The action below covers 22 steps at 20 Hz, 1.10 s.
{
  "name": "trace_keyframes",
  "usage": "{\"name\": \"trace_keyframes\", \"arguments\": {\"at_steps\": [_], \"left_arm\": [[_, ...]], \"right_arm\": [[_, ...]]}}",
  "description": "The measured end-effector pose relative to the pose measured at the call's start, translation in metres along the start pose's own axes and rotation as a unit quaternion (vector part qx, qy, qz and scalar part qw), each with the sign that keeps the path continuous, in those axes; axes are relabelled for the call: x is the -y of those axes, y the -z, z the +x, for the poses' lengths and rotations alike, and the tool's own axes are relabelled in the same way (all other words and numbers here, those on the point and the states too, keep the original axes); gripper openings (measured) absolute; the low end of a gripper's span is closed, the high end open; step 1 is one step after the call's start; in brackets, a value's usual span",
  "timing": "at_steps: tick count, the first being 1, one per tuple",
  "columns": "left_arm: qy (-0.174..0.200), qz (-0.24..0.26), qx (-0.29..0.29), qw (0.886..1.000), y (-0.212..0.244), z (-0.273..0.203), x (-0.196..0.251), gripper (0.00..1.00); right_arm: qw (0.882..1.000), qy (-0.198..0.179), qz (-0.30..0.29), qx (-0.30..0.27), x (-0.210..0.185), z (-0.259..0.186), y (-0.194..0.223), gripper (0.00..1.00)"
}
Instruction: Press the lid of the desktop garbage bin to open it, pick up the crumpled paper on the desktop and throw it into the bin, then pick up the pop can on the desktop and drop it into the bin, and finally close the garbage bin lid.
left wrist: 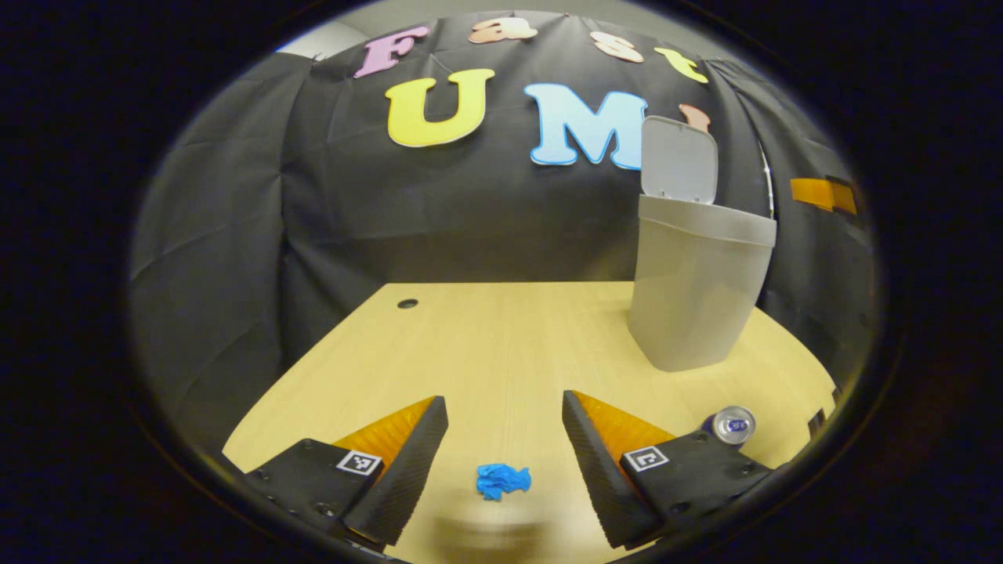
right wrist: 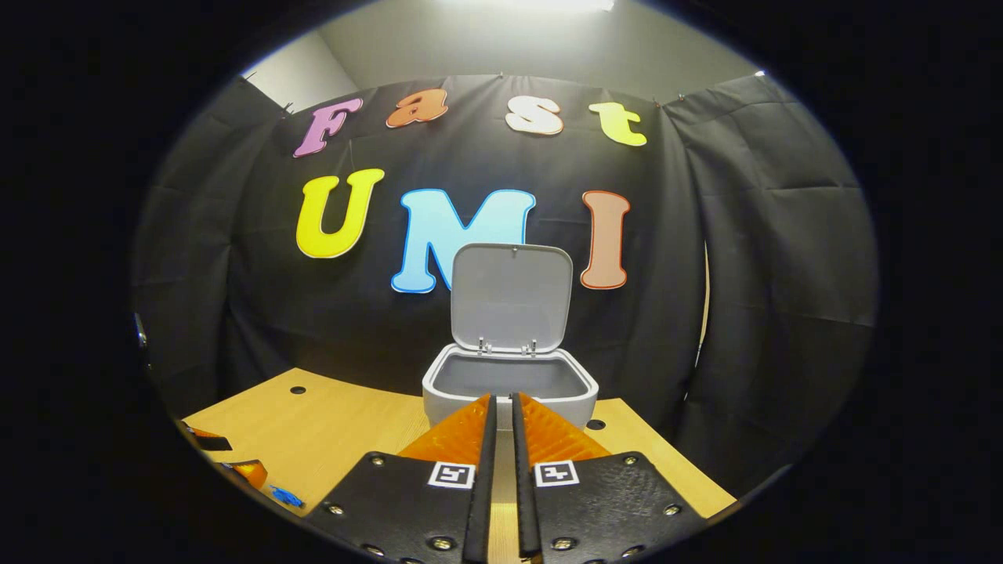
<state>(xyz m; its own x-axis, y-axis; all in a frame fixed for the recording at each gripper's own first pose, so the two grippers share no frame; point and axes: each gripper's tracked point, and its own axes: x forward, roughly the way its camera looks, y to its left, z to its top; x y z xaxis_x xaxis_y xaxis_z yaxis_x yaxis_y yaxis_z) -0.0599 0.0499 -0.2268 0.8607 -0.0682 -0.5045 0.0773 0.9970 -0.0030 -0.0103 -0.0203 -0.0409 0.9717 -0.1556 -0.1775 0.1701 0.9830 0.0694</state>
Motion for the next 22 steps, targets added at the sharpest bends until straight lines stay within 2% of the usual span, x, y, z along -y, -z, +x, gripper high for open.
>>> {"name": "trace_keyframes", "arguments": {"at_steps": [2, 6, 7, 10, 12, 15, 22], "left_arm": [[0.006, 0.007, -0.014, 1.0, 0.013, 0.002, 0.001, 0.96], [0.024, 0.011, -0.033, 0.999, 0.03, 0.008, 0.006, 0.97], [0.027, 0.01, -0.038, 0.999, 0.034, 0.009, 0.006, 0.97], [0.034, 0.006, -0.058, 0.998, 0.05, 0.015, 0.007, 0.97], [0.035, 0.007, -0.073, 0.997, 0.064, 0.018, 0.005, 0.97], [0.035, 0.013, -0.088, 0.995, 0.078, 0.022, 0.003, 0.97], [0.023, 0.005, -0.121, 0.992, 0.106, 0.036, -0.006, 0.96]], "right_arm": [[1.0, 0.0, -0.002, -0.004, -0.002, -0.008, 0.003, 0.24], [1.0, 0.004, -0.002, -0.027, -0.003, -0.02, 0.015, 0.32], [1.0, 0.007, -0.003, -0.03, -0.002, -0.023, 0.017, 0.44], [0.999, 0.017, -0.008, -0.04, -0.001, -0.036, 0.022, 0.5], [0.999, 0.025, -0.007, -0.044, 0.001, -0.043, 0.025, 0.65], [0.998, 0.037, -0.007, -0.046, 0.005, -0.049, 0.028, 0.76], [0.998, 0.034, -0.006, -0.049, 0.008, -0.045, 0.029, 0.77]]}}
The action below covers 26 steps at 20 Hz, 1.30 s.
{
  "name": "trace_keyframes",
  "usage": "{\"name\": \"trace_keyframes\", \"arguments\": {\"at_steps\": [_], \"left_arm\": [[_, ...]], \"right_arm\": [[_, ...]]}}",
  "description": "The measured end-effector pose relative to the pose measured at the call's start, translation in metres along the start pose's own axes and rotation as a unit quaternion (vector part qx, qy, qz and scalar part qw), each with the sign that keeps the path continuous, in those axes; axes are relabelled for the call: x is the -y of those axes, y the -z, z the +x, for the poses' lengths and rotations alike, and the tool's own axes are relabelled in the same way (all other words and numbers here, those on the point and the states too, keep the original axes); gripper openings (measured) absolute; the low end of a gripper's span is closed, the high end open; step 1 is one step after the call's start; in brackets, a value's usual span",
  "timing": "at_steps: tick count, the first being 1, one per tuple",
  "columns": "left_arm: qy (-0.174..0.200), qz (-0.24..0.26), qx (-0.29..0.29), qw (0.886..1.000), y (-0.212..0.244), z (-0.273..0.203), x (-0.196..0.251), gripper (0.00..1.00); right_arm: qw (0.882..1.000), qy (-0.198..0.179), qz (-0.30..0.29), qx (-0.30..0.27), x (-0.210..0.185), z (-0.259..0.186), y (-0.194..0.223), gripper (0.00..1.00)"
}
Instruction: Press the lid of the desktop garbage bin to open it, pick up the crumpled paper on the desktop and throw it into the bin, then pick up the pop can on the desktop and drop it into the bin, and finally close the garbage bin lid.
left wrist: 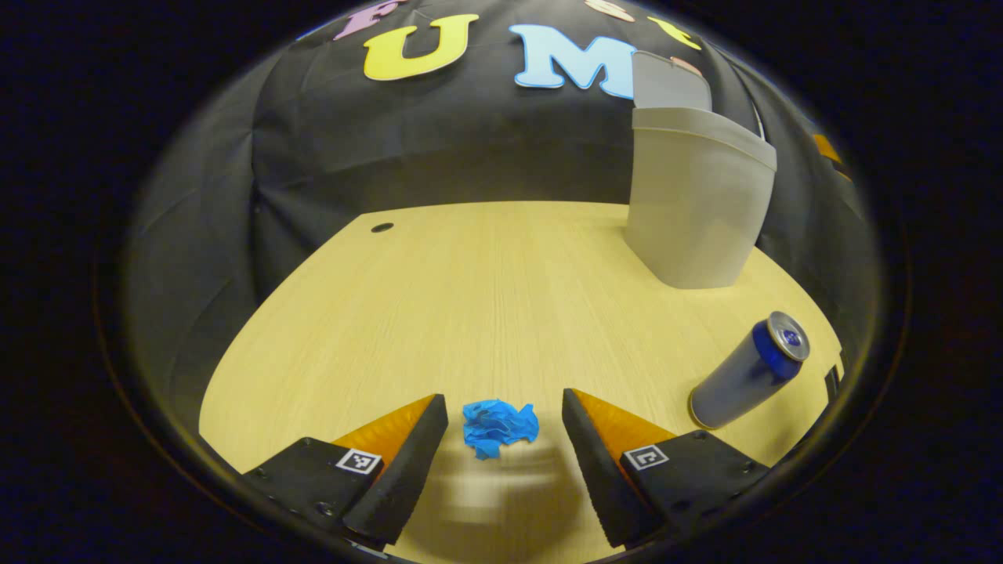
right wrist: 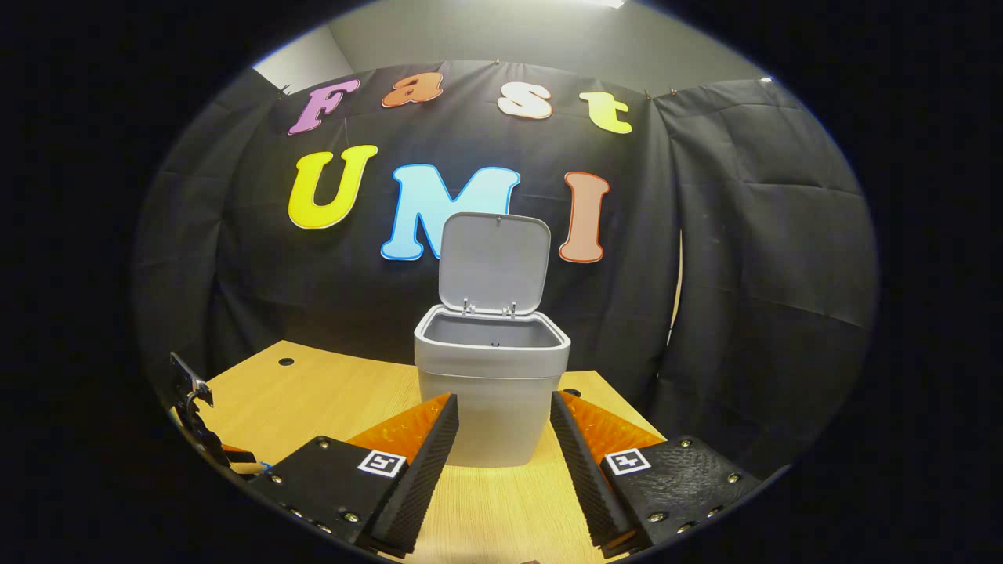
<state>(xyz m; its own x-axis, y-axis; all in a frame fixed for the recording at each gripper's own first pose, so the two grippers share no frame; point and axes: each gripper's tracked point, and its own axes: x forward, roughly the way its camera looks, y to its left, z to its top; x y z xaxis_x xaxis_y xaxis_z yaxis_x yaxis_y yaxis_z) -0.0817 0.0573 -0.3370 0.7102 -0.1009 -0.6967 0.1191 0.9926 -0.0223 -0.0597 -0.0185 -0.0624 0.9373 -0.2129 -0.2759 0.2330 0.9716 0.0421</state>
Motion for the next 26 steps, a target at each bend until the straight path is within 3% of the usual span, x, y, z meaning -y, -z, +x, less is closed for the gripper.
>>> {"name": "trace_keyframes", "arguments": {"at_steps": [4, 8, 13, 15, 16, 17, 18, 21, 22, 26], "left_arm": [[-0.01, -0.005, -0.014, 1.0, 0.009, 0.014, -0.001, 0.91], [-0.018, -0.009, -0.02, 1.0, 0.015, 0.02, -0.002, 0.72], [-0.027, -0.007, -0.015, 0.999, 0.016, 0.017, -0.004, 0.7], [-0.036, -0.005, -0.004, 0.999, 0.008, 0.016, -0.006, 0.53], [-0.042, -0.007, -0.006, 0.999, 0.008, 0.016, -0.008, 0.36], [-0.049, -0.009, -0.005, 0.999, 0.009, 0.016, -0.009, 0.29], [-0.047, -0.012, -0.006, 0.999, 0.008, 0.016, -0.007, 0.16], [-0.045, -0.003, -0.006, 0.999, 0.005, 0.017, -0.004, 0.17], [-0.038, -0.002, -0.004, 0.999, 0.004, 0.014, 0.002, 0.07], [-0.03, 0.007, 0.005, 1.0, -0.003, 0.007, 0.009, 0.07]], "right_arm": [[1.0, -0.007, -0.011, -0.003, 0.003, 0.004, -0.001, 0.77], [1.0, -0.011, -0.016, -0.007, 0.008, 0.004, 0.003, 0.77], [0.999, -0.024, -0.016, -0.014, 0.004, 0.009, 0.006, 0.78], [0.999, -0.028, -0.014, -0.013, 0.002, 0.01, 0.004, 0.78], [0.999, -0.031, -0.013, -0.012, 0.002, 0.011, 0.005, 0.78], [0.999, -0.032, -0.011, -0.012, 0.001, 0.011, 0.004, 0.78], [0.999, -0.033, -0.009, -0.012, 0.002, 0.011, 0.005, 0.78], [0.999, -0.034, 0.001, -0.01, 0.005, 0.012, 0.002, 0.77], [0.999, -0.034, 0.005, -0.01, 0.006, 0.013, 0.003, 0.77], [0.999, -0.03, 0.009, -0.008, 0.013, 0.013, 0.004, 0.77]]}}
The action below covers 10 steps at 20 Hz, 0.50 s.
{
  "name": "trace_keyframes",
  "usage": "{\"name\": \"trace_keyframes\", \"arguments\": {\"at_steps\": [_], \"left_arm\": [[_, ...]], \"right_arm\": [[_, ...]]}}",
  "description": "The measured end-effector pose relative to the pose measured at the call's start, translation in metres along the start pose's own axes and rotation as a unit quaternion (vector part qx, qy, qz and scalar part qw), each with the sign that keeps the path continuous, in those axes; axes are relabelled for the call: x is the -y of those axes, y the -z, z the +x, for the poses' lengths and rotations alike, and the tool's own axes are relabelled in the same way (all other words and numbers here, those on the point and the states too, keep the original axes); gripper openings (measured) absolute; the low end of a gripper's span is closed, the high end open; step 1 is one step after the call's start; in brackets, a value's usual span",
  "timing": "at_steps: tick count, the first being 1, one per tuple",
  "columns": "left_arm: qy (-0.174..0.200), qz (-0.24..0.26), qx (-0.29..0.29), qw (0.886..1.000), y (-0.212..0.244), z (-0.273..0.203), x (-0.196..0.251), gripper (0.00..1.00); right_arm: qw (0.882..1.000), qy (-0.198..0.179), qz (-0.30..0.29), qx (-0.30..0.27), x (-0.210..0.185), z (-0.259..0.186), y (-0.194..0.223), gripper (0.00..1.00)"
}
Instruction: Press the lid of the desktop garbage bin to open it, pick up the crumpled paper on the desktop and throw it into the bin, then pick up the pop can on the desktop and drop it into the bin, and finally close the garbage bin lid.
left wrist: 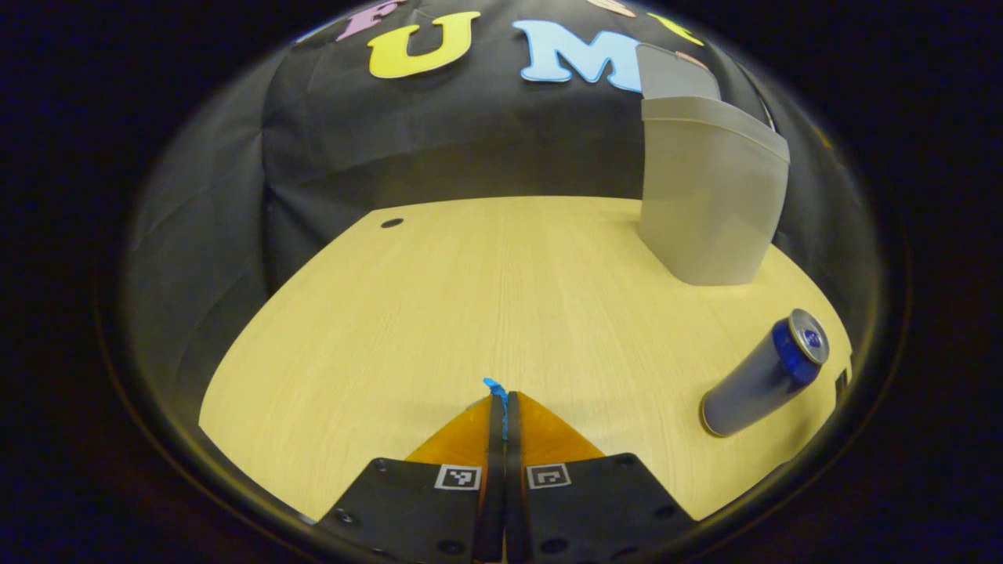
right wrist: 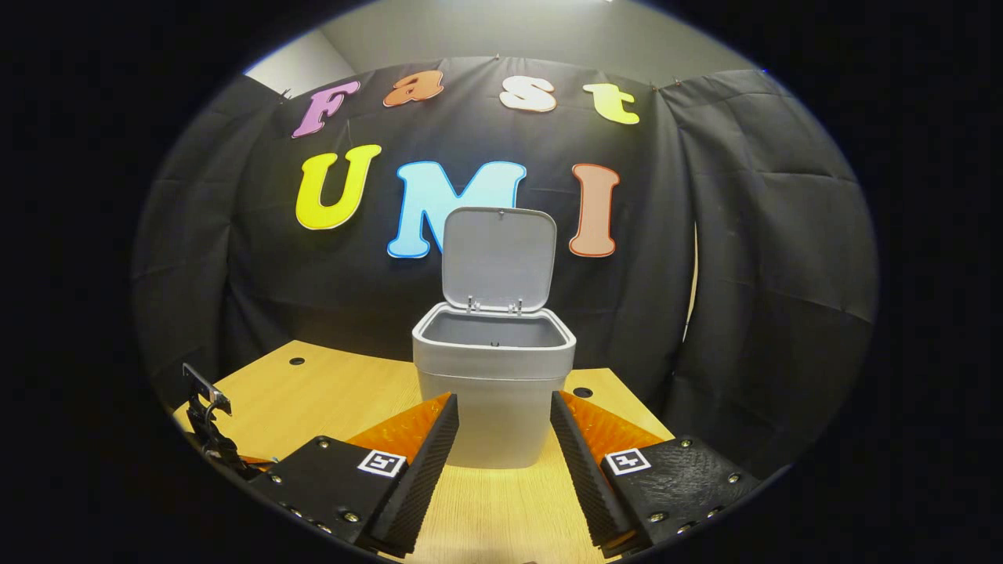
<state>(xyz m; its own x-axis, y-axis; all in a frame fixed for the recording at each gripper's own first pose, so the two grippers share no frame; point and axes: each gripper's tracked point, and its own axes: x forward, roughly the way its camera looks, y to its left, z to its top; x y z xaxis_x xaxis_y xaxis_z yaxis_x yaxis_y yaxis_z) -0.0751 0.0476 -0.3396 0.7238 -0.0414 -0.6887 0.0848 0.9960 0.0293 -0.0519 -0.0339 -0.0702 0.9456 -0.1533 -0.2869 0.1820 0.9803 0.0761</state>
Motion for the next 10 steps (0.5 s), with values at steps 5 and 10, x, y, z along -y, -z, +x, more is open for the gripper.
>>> {"name": "trace_keyframes", "arguments": {"at_steps": [5, 10], "left_arm": [[0.006, 0.004, 0.018, 1.0, -0.02, -0.007, 0.009, 0.07], [0.031, -0.012, 0.072, 0.997, -0.059, -0.029, 0.022, 0.1]], "right_arm": [[1.0, 0.001, -0.001, 0.005, 0.008, 0.0, -0.001, 0.77], [1.0, -0.005, 0.001, 0.008, 0.014, 0.006, -0.002, 0.77]]}}
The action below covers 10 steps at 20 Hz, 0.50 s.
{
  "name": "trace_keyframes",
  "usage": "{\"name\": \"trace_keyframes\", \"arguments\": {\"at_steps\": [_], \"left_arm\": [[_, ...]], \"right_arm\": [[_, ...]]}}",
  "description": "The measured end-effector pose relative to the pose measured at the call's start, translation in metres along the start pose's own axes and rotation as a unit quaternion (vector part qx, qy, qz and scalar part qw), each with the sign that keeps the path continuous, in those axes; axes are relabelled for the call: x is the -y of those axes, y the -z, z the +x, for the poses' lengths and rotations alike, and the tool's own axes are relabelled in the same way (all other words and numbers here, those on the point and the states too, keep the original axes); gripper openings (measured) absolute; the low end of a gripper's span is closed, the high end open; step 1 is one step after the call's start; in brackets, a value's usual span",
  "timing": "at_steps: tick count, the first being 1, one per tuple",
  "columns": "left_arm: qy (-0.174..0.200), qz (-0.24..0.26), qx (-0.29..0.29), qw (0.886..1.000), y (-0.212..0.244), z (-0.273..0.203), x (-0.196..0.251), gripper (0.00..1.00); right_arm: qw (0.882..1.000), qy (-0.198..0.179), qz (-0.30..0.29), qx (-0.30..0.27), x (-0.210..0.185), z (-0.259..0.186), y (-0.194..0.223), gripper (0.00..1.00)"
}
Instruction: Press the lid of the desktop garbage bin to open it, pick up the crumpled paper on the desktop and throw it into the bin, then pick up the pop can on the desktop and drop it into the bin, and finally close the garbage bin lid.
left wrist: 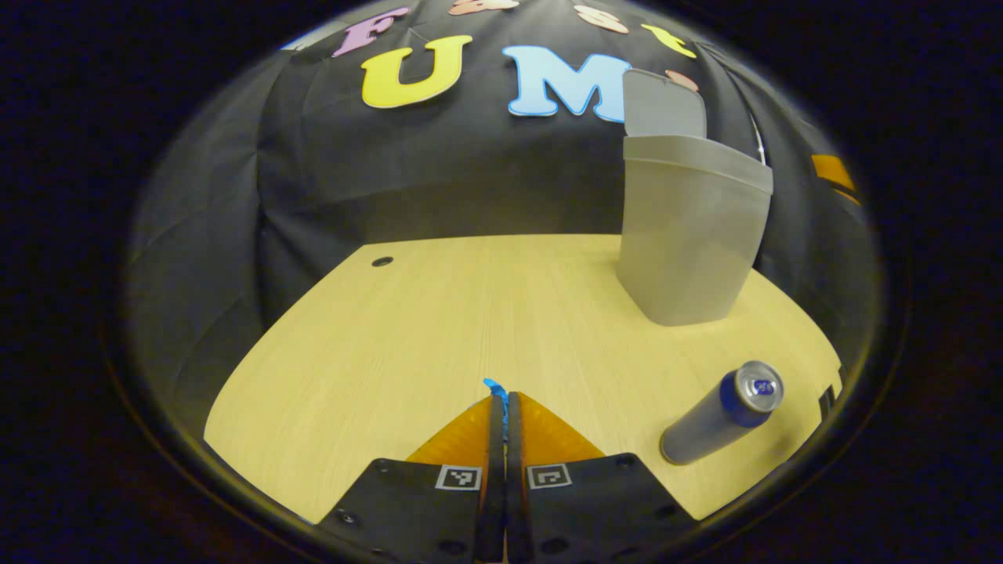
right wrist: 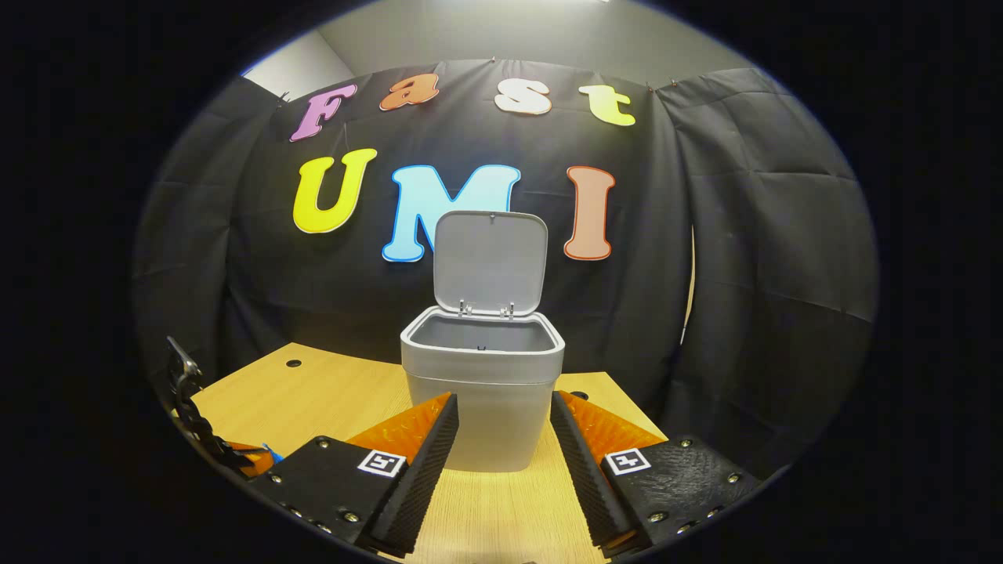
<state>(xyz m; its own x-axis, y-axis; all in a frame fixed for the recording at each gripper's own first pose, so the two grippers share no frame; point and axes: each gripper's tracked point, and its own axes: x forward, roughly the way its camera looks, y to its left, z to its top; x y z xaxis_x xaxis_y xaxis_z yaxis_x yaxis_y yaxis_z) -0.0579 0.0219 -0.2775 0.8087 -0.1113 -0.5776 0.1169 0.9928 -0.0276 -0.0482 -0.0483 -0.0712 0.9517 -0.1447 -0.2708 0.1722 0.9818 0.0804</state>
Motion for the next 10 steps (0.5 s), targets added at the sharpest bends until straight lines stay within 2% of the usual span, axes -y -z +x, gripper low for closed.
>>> {"name": "trace_keyframes", "arguments": {"at_steps": [4, 10], "left_arm": [[0.009, -0.024, 0.038, 0.999, -0.035, -0.013, 0.008, 0.07], [0.025, -0.017, 0.085, 0.996, -0.089, -0.027, 0.032, 0.09]], "right_arm": [[1.0, -0.009, 0.0, 0.0, -0.001, 0.002, 0.002, 0.77], [1.0, -0.023, -0.004, 0.005, -0.006, 0.003, 0.001, 0.77]]}}
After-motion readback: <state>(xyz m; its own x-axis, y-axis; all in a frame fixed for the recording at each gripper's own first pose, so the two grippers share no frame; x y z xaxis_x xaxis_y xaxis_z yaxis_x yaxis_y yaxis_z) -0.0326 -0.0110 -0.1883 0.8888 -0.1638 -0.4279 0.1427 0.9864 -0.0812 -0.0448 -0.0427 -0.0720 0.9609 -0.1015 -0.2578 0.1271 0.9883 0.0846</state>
